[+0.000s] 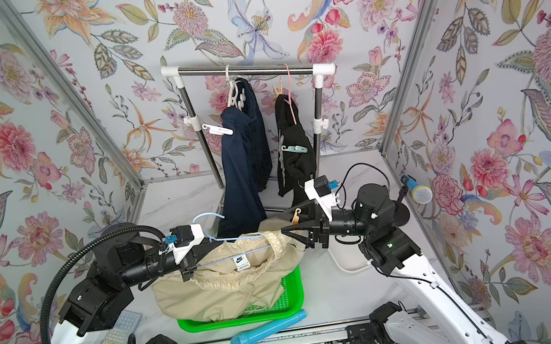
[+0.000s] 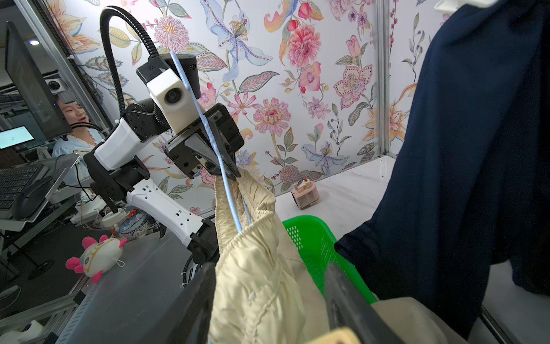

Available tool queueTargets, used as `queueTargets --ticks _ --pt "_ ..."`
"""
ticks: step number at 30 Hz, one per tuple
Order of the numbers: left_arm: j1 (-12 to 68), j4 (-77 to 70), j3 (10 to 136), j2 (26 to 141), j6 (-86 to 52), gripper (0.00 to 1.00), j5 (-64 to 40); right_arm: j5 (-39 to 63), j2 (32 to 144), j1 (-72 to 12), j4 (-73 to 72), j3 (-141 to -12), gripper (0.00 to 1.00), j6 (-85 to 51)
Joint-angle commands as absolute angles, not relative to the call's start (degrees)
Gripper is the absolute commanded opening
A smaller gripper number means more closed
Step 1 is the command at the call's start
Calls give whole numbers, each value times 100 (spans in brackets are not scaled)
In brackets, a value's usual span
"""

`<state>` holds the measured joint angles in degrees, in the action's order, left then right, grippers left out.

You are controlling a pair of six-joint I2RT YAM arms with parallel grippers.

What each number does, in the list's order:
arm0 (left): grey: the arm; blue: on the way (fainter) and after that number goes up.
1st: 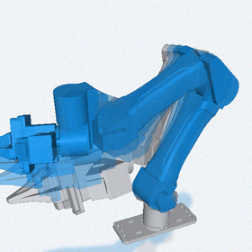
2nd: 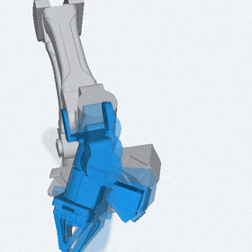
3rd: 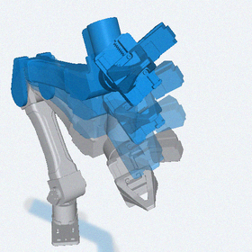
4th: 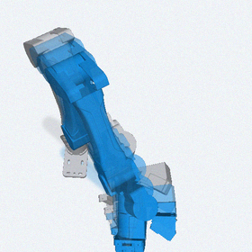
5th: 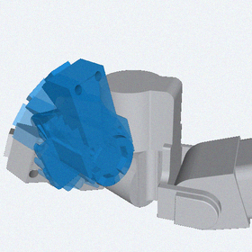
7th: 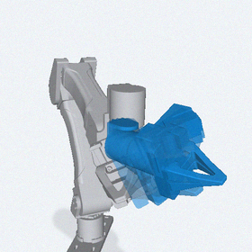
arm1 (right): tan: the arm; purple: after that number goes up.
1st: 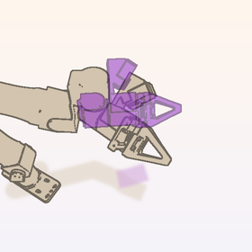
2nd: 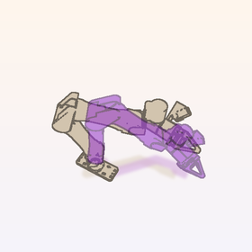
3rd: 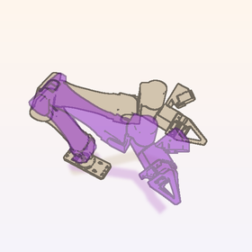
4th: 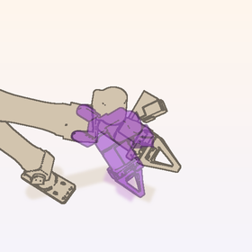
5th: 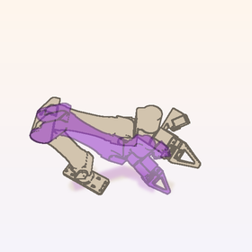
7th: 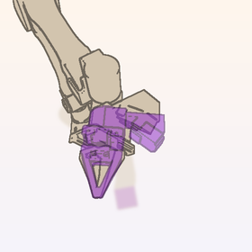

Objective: Remove the clothespins securing shorts to the hanger
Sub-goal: Remove the clothespin from the hanger.

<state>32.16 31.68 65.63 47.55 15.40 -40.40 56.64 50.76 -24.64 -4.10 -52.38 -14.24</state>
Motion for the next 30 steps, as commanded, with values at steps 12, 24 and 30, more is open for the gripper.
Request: queueTargets --ticks 12,24,30 --pt "3228 2823 6479 4635 1418 0 -4304 5826 5171 -2435 -712 -5212 39 -1560" --pt "3221 2690 6461 4618 1328 0 -4295 5879 5252 -2435 -773 -5186 30 -1607" --pt "3226 2657 6457 4641 1304 0 -4263 5873 5244 -2437 -828 -5166 22 -1624"
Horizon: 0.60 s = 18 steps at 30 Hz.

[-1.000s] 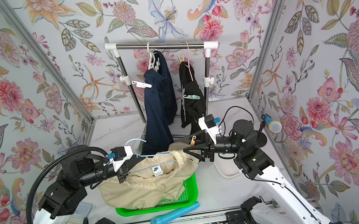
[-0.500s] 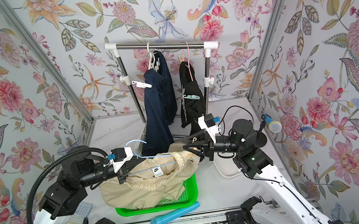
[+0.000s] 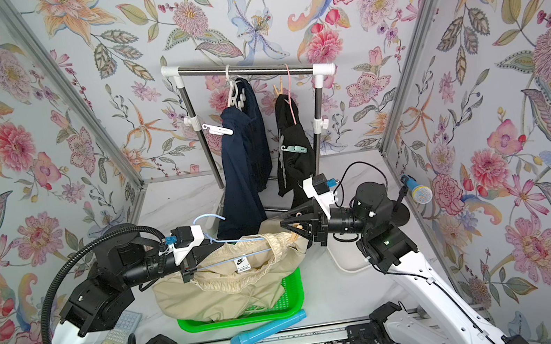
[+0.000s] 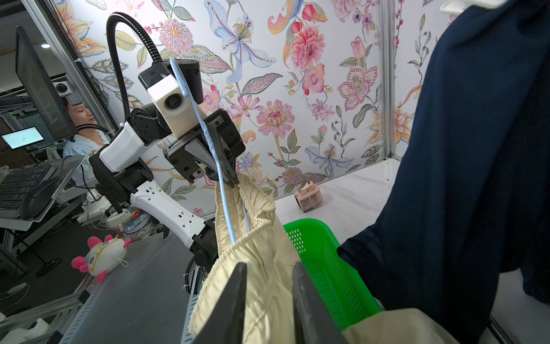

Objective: Remove the clothespins securing shorts to the hanger
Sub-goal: Remove the clothespin from the hanger.

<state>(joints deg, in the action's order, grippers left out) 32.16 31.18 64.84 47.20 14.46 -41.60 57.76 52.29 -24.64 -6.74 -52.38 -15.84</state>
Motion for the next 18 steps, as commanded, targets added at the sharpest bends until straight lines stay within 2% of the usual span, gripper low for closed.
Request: queueTargets --ticks 1,9,18 --pt "3225 2646 6456 4645 1295 0 -4255 5885 5243 -2440 -828 -5160 20 -1624" --pt "3224 2710 6425 4658 1297 0 -4193 5731 5161 -2435 -826 -5137 0 -1563" --pt "3226 3022 6447 4702 1498 0 -4348 5253 5030 -2437 -885 -5109 0 -1512"
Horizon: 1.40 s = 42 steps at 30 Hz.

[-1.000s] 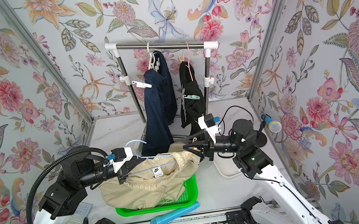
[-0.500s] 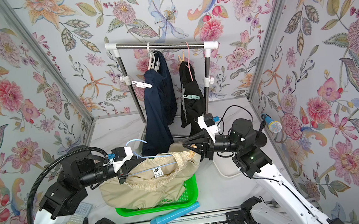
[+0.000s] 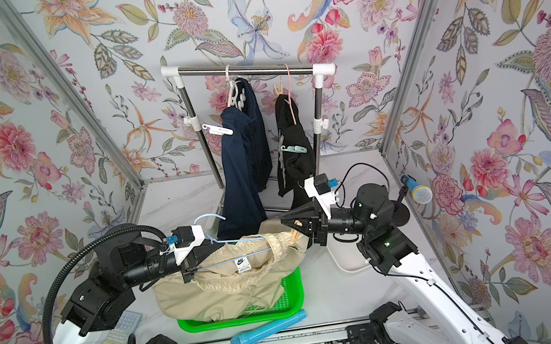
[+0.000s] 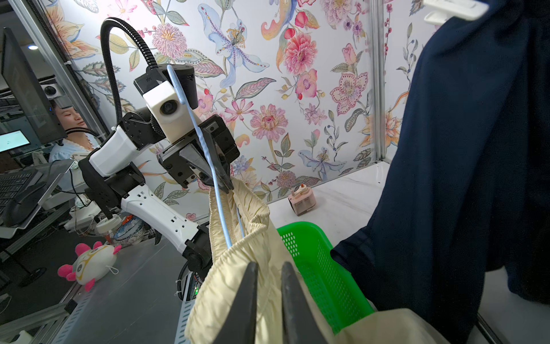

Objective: Remove the clothespins securing shorts to the hanger
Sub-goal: Remove the clothespin from the hanger, then place the clothespin in the storage box.

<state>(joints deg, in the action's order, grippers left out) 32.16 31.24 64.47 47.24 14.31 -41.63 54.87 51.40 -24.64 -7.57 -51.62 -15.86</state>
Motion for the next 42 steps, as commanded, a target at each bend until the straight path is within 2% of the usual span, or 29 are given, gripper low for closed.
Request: queueTargets --ticks 1,7,14,23,30,42 --pt "3226 3052 6450 4711 1529 0 -4372 5165 5018 -2435 -888 -5116 0 -1500" --pt "3226 3507 6488 4805 1916 0 -4619 4697 4974 -2436 -941 -5218 0 -1494" --pt "3221 3688 6452 4915 2035 0 -4425 4165 4925 -2438 -737 -5466 0 -1345" --pt "3230 2745 6332 4809 1091 0 -3412 1760 4604 -2426 441 -5399 0 -1238" --pt "3226 2719 6343 4818 817 0 -2752 0 4345 -2170 1313 -5053 0 -1734" --pt "3230 2739 6064 4478 859 0 -2772 -274 4918 -1054 2190 -4173 0 -2848"
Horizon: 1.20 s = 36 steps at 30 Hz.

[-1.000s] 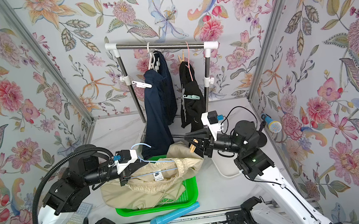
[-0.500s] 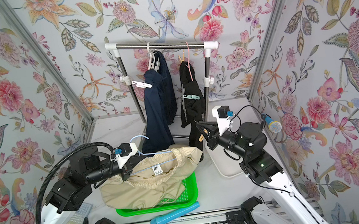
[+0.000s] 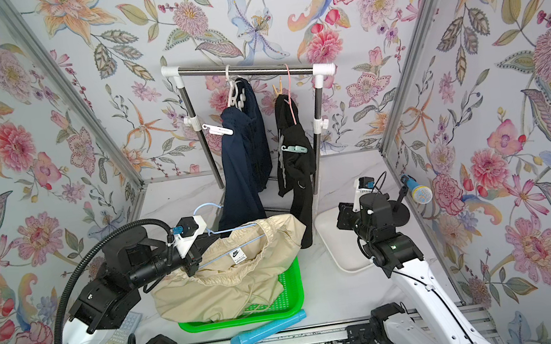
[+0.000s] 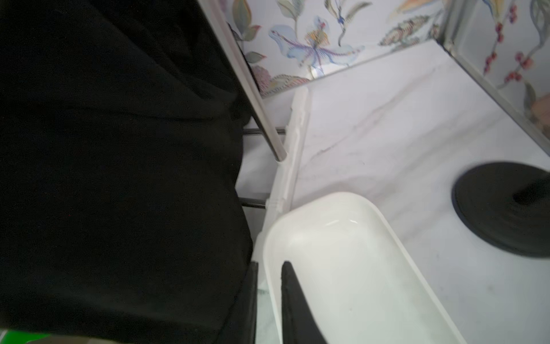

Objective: Remove the clothespins securing shorts to the hanger
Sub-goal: Place the clothespin in the storage box.

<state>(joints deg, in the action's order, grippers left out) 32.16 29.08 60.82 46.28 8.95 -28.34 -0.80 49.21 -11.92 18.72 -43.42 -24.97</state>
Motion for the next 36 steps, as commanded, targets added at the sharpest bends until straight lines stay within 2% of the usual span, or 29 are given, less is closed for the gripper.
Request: queueTargets --ticks 1,17,23,32,36 --pt "3226 2773 6064 4466 874 0 -2760 -265 4948 -985 2221 -4062 0 -2886" --pt "3228 2971 6071 4482 967 0 -2859 -243 6225 -824 2299 -3640 0 -2909" --pt "3223 2987 6034 4465 968 0 -2926 -393 6435 -822 2170 -3518 9 -2942" --pt "3231 3063 6004 4428 993 0 -2927 -382 6682 -817 1891 -3444 35 -2959" --pt "3226 3150 6016 4421 1016 0 -2857 -404 6641 -809 1890 -3428 42 -2921"
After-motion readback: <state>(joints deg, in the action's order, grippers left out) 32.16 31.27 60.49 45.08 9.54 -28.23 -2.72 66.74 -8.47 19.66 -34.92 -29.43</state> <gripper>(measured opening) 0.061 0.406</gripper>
